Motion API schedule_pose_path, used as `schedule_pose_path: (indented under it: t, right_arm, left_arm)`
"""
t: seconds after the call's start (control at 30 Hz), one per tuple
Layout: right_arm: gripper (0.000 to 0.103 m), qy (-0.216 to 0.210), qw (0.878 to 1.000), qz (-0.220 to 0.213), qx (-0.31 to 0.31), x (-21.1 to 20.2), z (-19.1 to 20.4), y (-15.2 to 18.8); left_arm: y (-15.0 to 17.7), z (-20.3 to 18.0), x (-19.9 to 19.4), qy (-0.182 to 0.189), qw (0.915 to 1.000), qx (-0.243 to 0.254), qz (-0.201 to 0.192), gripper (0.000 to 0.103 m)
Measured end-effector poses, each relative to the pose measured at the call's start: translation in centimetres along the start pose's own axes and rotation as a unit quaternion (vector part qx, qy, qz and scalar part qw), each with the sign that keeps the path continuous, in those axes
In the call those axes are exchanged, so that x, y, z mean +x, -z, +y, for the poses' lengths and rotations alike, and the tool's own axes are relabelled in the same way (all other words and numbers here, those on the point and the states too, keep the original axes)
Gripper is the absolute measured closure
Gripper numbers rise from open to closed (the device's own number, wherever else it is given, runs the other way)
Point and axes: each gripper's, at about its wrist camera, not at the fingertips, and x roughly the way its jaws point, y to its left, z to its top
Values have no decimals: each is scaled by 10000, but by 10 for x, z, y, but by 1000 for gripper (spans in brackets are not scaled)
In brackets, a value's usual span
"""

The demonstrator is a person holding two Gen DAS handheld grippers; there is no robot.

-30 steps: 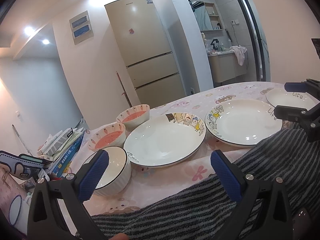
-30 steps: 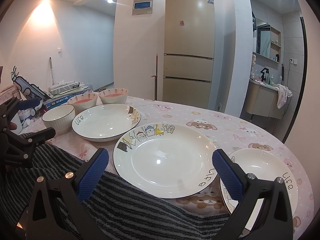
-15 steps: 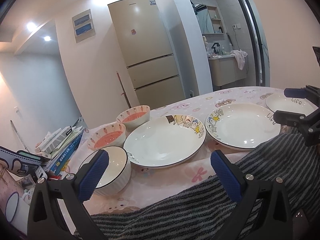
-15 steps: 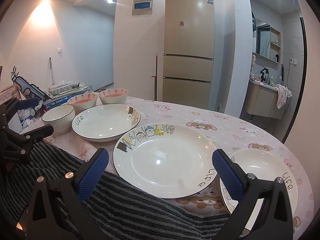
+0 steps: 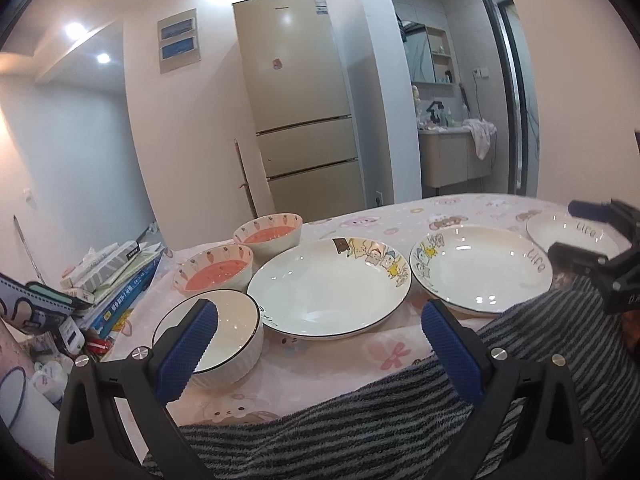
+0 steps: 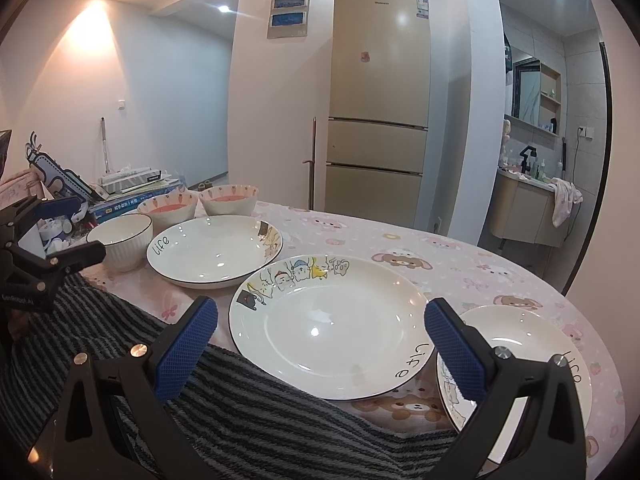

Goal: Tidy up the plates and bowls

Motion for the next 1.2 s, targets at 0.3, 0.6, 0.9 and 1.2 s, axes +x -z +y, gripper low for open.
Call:
schedule_pose_path:
  t: [0.3,0.6,0.9,1.2]
  right_arm:
    - [0,-678,9956,-632,108,-45,0,-48]
    - [0,-2158,9691,-1197,9,-12,50,-154]
    - [0,-2733,9604,346,412,140,107,-178]
    - [32,-2860,9357,1732,1126,254,130,-159]
  left_arm:
    - [-34,68,-60,-475,9946,-593,-709,0]
    - [-88,161,-47,131,9869,-1507,-560,0]
    - [-83,224,55,410,9704,-2267,726,0]
    - [-57,248,141,1018,9434,-2736,1574,8]
